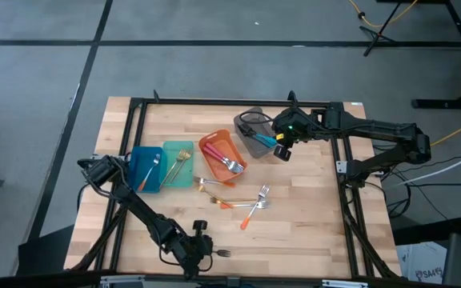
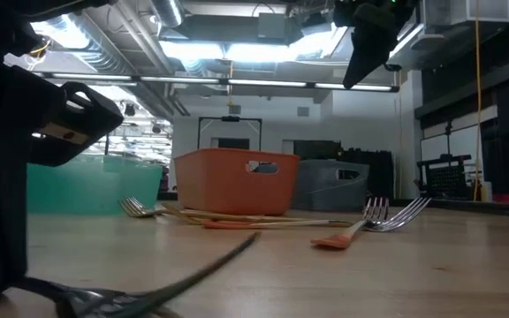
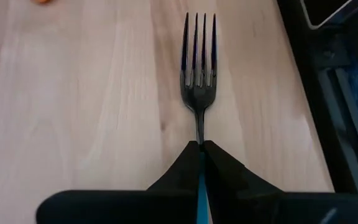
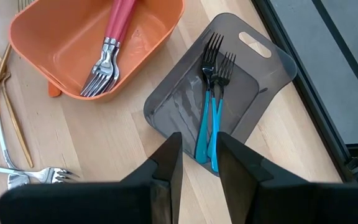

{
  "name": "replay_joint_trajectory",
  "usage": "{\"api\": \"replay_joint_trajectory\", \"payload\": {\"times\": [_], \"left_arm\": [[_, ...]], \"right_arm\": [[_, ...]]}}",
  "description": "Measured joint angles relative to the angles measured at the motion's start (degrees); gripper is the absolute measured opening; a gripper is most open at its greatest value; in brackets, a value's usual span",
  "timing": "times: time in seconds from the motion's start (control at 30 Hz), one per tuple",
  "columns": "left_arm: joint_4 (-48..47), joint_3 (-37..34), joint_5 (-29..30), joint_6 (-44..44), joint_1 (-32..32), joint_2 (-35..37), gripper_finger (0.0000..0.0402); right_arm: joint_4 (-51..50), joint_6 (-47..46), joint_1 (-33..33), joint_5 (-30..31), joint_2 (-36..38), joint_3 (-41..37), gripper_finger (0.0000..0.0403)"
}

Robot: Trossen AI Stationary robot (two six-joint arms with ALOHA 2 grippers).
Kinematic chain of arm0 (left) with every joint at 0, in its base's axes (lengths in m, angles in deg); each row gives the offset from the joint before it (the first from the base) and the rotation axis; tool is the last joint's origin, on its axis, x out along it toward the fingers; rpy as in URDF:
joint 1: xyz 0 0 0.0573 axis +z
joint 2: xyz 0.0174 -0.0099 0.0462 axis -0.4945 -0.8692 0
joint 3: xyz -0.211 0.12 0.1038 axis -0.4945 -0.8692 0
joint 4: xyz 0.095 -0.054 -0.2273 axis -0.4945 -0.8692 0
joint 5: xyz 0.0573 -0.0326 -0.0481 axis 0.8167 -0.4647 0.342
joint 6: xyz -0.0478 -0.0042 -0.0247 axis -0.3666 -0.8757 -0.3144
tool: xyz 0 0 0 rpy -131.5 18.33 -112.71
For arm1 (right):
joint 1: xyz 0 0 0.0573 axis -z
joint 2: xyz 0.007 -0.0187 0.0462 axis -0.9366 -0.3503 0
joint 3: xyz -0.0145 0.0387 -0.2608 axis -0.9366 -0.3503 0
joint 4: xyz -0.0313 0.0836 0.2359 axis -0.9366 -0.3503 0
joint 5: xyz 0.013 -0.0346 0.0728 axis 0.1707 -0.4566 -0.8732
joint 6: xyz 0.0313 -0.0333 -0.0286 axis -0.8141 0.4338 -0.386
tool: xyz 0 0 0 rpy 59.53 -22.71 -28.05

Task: Sort silverware by color (type)
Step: Put the blue fork into the black bin

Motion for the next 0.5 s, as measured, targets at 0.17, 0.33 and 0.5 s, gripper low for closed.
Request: {"api": "replay_joint_trajectory", "payload": {"times": [0.17,0.33,0.5], "left_arm": [[-0.2,0.0,0.1,0.0,0.4,1.0,0.0005],[0.0,0.0,0.1,0.0,0.4,1.1,0.0005],[0.3,0.0,0.7,0.0,0.4,1.9,0.0005]], "right_arm": [[0.1,0.0,0.0,0.0,0.0,0.0,0.0088],[0.1,0.0,0.0,-0.1,0.0,0.0,0.0088],[0.2,0.0,0.0,-0.3,0.0,0.0,0.0088]]}}
